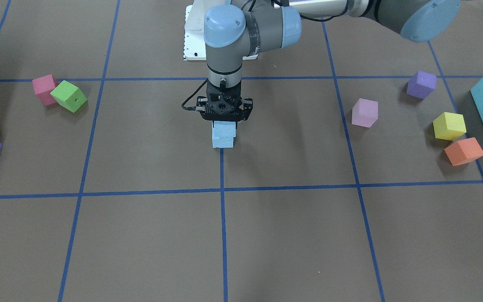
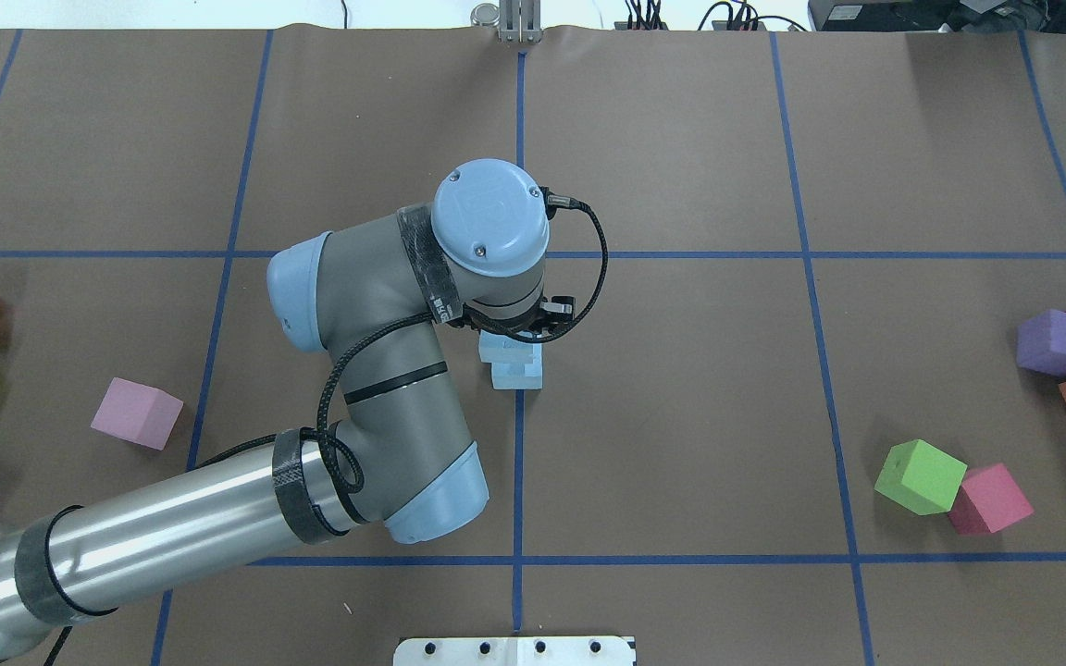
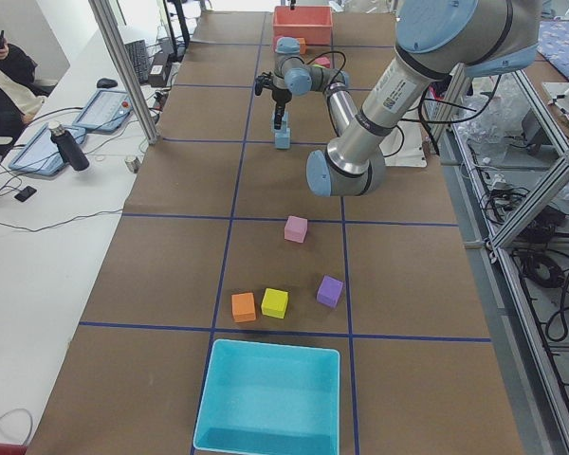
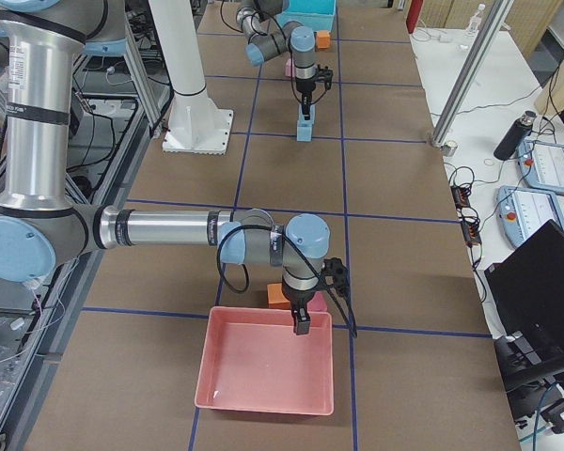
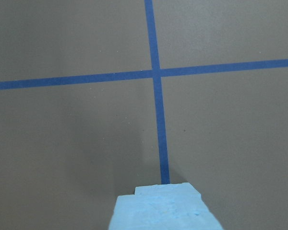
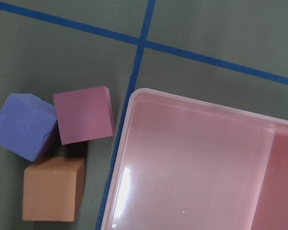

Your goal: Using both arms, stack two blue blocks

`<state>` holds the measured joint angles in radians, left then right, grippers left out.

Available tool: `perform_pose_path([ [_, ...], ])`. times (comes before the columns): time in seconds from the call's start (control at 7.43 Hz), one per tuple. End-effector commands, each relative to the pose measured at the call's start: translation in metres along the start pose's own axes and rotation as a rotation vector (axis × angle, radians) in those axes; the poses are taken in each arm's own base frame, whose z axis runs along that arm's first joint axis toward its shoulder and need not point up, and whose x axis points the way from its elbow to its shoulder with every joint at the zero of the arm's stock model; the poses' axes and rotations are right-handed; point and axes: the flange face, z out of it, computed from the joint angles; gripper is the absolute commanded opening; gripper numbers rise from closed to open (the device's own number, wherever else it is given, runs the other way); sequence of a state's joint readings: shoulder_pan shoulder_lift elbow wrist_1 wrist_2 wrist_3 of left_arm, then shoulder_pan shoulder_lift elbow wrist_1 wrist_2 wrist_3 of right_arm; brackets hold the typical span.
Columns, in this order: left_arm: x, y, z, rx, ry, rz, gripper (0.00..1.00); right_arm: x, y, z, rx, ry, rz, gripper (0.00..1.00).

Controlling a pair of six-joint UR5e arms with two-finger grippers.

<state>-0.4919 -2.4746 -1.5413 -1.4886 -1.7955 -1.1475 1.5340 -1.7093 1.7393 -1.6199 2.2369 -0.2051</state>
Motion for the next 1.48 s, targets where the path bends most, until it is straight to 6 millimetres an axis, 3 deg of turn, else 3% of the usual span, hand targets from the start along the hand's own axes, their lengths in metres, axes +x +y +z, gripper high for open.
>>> perform_pose_path([
  [0.0,0.0051,0.009,0.0095,-0.018,-0.007,0.006,0.0,0.0006,0.0001,0.0009,-0.002,-0.002,0.001,1.0],
  [0.4,0.0119,0.0105,0.0074,-0.019,0.003,0.009,0.09,0.0006,0.0001,0.0009,-0.002,-0.002,0.001,1.0],
  [1.35,0.0094,0.0041,0.0148,-0.02,-0.001,0.003,0.17,0.0006,0.0001,0.0009,-0.002,-0.002,0.001,1.0],
])
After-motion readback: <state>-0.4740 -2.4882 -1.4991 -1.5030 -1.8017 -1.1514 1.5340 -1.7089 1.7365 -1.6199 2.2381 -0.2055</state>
